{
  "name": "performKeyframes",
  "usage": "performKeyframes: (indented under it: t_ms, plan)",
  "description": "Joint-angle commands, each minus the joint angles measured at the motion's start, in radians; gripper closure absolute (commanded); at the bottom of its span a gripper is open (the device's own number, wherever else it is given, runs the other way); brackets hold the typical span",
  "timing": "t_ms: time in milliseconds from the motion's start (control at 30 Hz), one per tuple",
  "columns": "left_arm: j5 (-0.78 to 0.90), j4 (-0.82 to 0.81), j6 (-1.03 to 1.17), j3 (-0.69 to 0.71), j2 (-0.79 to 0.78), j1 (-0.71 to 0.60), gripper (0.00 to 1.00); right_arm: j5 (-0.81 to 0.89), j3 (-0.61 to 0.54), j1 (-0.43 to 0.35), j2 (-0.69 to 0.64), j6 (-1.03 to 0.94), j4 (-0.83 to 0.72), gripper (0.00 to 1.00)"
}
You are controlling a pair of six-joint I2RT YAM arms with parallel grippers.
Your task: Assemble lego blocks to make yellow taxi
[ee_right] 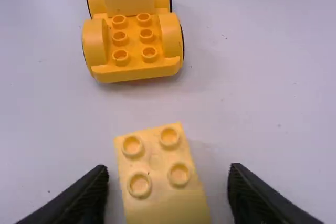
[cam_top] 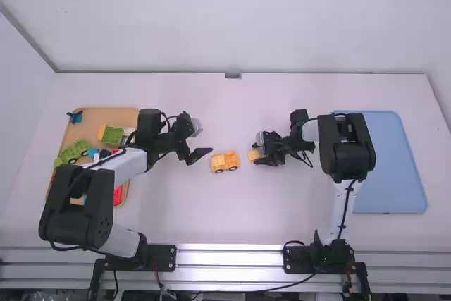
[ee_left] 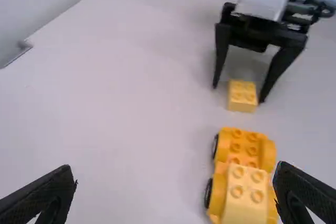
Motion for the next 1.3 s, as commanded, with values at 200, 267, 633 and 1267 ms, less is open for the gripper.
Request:
performKeyframes:
  t_ms: [200,267,633,1267]
  plan:
    - [0.072,-0.054,0.156,-0.032,0.005,-0.026,0.01,0.055,-0.011,0.005,0.005,0.000,-0.024,0.60]
    - [0.072,-0.042,0.230,-0.056,0.015,-0.037,0.01,0.057,-0.011,0.006,0.005,0.002,-0.023,0.67]
    - [0.118,0.346,0.136,-0.157,0.228,-0.056,0.01,0.065,-0.011,0.003,0.005,0.002,-0.039,0.55]
    - [0.192,0.356,0.243,-0.020,0.489,-0.130,0.01,0.087,-0.011,0.005,0.005,0.002,-0.046,0.71]
